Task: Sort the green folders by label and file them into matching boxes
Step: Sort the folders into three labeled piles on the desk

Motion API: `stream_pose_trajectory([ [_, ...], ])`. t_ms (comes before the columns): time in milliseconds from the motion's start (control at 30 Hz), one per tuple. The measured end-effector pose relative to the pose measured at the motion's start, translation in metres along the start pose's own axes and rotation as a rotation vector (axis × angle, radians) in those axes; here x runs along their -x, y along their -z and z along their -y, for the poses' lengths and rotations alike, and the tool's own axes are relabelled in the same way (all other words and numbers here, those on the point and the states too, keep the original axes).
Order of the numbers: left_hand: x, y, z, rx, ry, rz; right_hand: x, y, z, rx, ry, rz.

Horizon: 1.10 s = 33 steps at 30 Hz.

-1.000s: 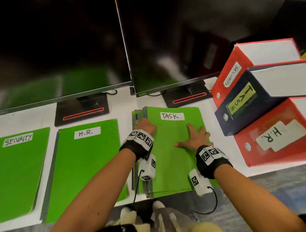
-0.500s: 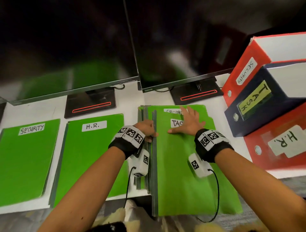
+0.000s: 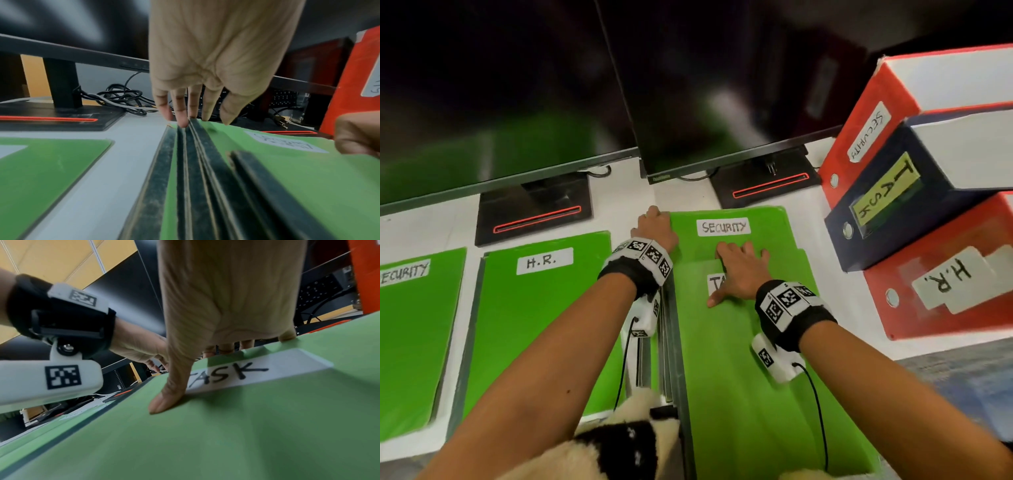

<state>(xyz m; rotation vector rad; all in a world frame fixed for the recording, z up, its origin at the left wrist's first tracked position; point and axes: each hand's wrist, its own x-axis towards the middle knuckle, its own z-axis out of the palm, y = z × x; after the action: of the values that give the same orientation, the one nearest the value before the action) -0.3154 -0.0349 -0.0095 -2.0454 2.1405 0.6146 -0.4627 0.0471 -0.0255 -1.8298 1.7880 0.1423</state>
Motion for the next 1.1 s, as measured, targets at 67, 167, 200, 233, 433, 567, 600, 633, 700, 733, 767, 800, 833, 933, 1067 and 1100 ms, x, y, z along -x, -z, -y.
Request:
stream_pose_trajectory([
  [67,-0.004,0.001,-0.001,-0.016,-0.003,-0.032,0.000,-0.002,-0.003,-0.034,-0.008,-0.003],
  [167,-0.005,0.010,-0.004,0.011,0.015,-0.001,0.000,-0.002,-0.007,-0.024,-0.003,-0.004],
  [200,-0.007,0.012,-0.004,0.020,0.030,0.025,-0.001,-0.001,-0.008,-0.015,0.003,-0.005],
  [233,-0.007,0.015,-0.003,0.018,0.039,0.055,-0.001,0.000,-0.008,-0.007,0.007,-0.007],
  [433,-0.001,0.022,0.002,0.049,-0.087,0.185,-0.009,0.001,-0.003,-0.058,0.029,-0.026],
  [567,0.006,0.030,0.009,0.051,-0.124,0.299,-0.014,0.003,0.002,-0.102,0.058,-0.031],
  [600,0.006,0.031,0.012,0.052,-0.137,0.324,-0.015,0.004,0.003,-0.114,0.062,-0.029],
  [633,0.008,0.034,0.013,0.052,-0.147,0.347,-0.016,0.005,0.004,-0.119,0.066,-0.025],
  [700,0.012,0.039,0.017,0.049,-0.163,0.387,-0.016,0.007,0.005,-0.116,0.087,-0.017],
  [733,0.013,0.040,0.019,0.053,-0.173,0.406,-0.016,0.006,0.006,-0.112,0.098,-0.016],
  [767,0.013,0.042,0.020,0.067,-0.180,0.416,-0.015,0.006,0.006,-0.105,0.111,-0.023],
  [800,0.012,0.041,0.022,0.075,-0.178,0.422,-0.014,0.005,0.007,-0.102,0.123,-0.035],
  [833,0.012,0.041,0.023,0.083,-0.178,0.420,-0.014,0.005,0.007,-0.107,0.132,-0.054],
  [933,0.008,0.032,0.026,0.091,-0.164,0.378,-0.013,0.006,0.009,-0.116,0.160,-0.092],
  [1067,0.009,0.029,0.021,0.146,-0.114,0.271,-0.013,0.011,0.011,-0.099,0.175,-0.099],
  [1100,0.011,0.030,0.018,0.173,-0.095,0.300,-0.012,0.011,0.011,-0.102,0.175,-0.101],
])
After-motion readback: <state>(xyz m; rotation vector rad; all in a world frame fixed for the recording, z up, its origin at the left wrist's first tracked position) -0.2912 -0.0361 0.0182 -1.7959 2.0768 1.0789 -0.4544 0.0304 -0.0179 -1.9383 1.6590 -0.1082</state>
